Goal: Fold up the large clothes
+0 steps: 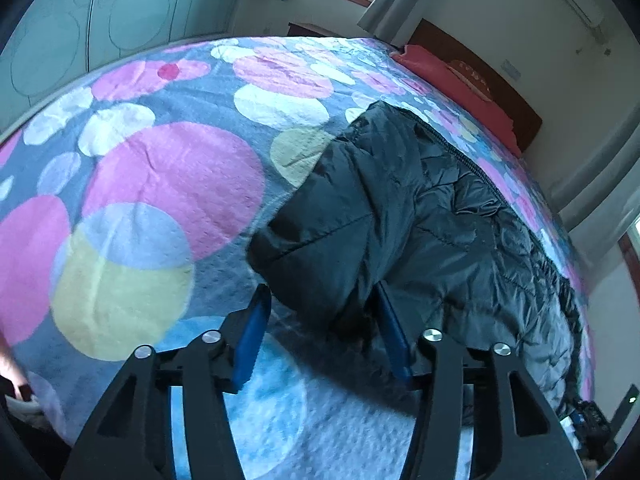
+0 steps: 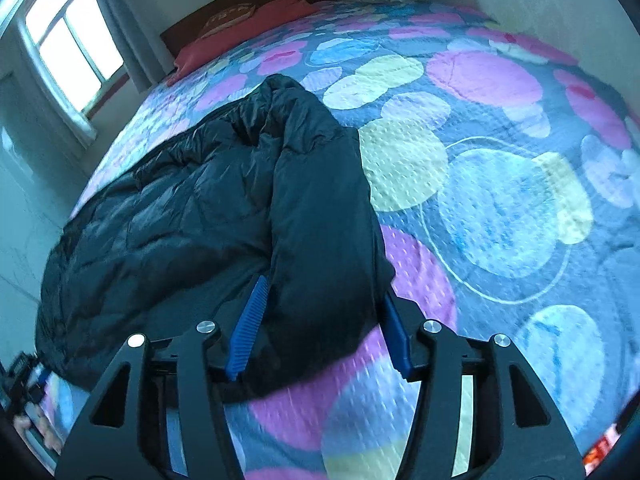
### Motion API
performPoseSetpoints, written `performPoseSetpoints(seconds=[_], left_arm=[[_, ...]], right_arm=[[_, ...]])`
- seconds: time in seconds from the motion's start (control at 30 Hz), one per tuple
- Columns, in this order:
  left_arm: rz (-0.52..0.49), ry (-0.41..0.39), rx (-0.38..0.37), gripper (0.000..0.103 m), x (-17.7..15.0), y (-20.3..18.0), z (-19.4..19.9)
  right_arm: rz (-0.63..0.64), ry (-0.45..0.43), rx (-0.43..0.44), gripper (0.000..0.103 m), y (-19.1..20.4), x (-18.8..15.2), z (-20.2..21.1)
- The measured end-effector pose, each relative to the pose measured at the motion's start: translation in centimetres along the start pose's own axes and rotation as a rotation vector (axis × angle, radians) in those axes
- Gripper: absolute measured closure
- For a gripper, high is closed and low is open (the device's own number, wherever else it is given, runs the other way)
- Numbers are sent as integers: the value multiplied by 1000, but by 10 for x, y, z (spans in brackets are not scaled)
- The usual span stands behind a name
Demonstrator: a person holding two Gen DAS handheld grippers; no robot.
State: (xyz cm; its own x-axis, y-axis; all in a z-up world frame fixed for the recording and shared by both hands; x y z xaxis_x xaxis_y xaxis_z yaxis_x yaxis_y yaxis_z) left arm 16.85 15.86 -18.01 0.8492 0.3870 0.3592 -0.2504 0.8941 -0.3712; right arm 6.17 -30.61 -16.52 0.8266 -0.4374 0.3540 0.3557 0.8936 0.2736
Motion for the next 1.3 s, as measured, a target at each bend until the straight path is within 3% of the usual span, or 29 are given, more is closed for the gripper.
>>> performPoseSetpoints(seconds=[0.23, 0.33, 0.6, 0.73, 0.8, 0.9, 1.3], left_arm=[[-10, -8, 2, 48, -4, 8, 16], [-27, -20, 16, 48, -5, 8, 23], [-1, -72, 18, 48, 5, 13, 41], [8, -73, 20, 48, 13, 15, 41], [11, -78, 18, 47, 19, 13, 40], [7, -89, 20, 37, 28, 9, 37], [-11, 0, -44, 31, 66, -11, -15]], right_arm=[[153, 19, -89, 49, 38, -25, 26], [242, 15, -56, 49, 72, -28, 28], [356, -27, -32, 49, 165, 13, 2], [399, -62, -107, 49, 202, 32, -22], [386, -51, -147, 49, 206, 38, -40], [379, -13, -239, 49, 201, 36, -71], [368, -53, -243, 48, 193, 25, -89]])
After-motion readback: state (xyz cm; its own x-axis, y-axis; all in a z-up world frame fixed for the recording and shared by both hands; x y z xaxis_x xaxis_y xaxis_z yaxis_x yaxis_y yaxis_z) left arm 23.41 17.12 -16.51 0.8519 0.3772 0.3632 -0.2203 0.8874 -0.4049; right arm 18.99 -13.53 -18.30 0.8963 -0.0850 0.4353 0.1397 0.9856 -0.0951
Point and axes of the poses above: each gripper's, at about its wrist camera, not at the fingertips, and z roughly against the way its jaws point, y to its left, x to its top, the point moved 7 cm from there along -z, roughly the way its jaws point, and after that the axes turned 14 degrees about y, right-handed, at the moved point
